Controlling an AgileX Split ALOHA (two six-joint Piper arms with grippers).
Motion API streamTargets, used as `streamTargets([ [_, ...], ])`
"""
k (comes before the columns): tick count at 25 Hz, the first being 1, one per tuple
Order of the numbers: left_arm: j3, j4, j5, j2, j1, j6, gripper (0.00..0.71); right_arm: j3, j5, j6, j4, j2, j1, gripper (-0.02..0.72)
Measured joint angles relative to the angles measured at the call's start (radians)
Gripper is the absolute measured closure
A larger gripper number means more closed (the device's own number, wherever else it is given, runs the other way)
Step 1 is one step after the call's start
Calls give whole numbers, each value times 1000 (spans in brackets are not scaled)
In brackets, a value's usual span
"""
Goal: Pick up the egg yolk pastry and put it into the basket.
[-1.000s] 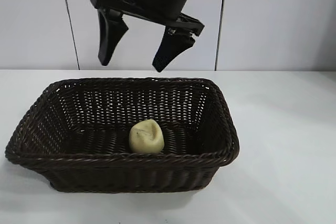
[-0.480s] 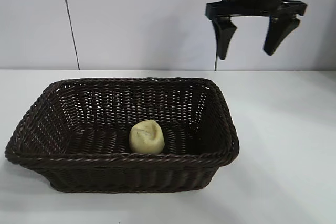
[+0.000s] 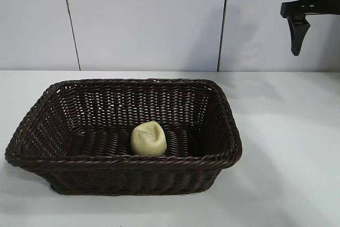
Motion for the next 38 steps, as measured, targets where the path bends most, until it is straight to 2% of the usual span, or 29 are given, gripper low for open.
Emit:
streamTargets([
  [8,0,0,0,0,0,0,16,374,2,-8,23,-364,100,50],
  [13,0,0,0,0,0,0,16,590,-2,11,42,-588,156,50],
  [21,0,0,0,0,0,0,16,959,-150,14,53,-926,160,50],
  [25,0,0,0,0,0,0,16,1098,-185,10,53,-1053,160,50],
  [38,0,0,0,0,0,0,16,1130,-177,-7,49,-1304,160,50],
])
